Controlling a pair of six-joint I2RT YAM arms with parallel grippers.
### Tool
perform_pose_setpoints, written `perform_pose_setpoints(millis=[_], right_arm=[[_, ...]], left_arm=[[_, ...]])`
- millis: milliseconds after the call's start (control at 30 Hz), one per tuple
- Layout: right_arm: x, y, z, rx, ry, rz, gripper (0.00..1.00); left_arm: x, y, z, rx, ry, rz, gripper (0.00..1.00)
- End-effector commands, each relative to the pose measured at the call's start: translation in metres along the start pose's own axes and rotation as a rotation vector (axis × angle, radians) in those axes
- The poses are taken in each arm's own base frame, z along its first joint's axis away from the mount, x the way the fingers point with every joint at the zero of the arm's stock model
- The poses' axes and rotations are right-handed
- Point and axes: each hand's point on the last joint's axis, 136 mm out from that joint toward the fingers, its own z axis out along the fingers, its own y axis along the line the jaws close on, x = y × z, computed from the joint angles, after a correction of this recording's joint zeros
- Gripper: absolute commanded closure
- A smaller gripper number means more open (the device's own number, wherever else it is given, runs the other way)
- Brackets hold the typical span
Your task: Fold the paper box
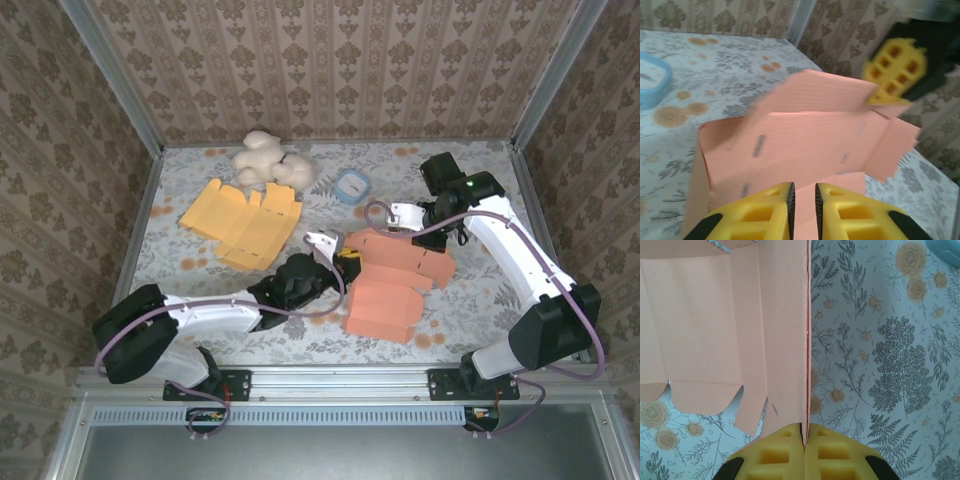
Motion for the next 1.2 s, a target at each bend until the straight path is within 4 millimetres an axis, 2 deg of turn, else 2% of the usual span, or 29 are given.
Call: perform_pose_setpoints(millis=[0, 133, 233, 533, 867, 967, 1033, 1167], right_arm=[[-0.005, 0.003, -0.009, 0.032, -0.039, -0.02, 1.0], [-0.006, 0.005, -0.009, 0.035, -0.05, -0.028, 1.0], [-0.007, 0.006, -0.008, 0.035, -0.054, -0.035, 1.0], [-0.009, 0.009, -0.002, 0.04, -0.036, -0.064, 1.0], [-0.023, 0.002, 0.002, 0.074, -0.08, -0.044, 1.0], [-0.028, 0.006, 0.004, 0.061, -0.099, -0.054, 1.0], [-0.029, 0.01, -0.001, 0.078, -0.115, -0.07, 1.0], [-0.025, 0.011, 0.006, 0.089, -0.111, -0.077, 1.0]], left_arm=[[-0.018, 0.021, 0.003, 0.005, -0.061, -0.131, 0.81], [-0.021, 0.044, 0.005, -0.009, -0.071, -0.205, 0.81], [-0.025, 0.05, 0.008, -0.003, -0.079, -0.232, 0.82], [-0.041, 0.031, 0.022, 0.061, -0.053, -0.228, 0.82], [-0.024, 0.002, 0.042, 0.091, 0.016, -0.162, 0.83], [-0.021, 0.003, 0.049, 0.074, 0.028, -0.163, 0.83], [-0.021, 0.008, 0.05, 0.058, 0.025, -0.17, 0.83], [-0.022, 0.015, 0.048, 0.041, 0.022, -0.175, 0.83]])
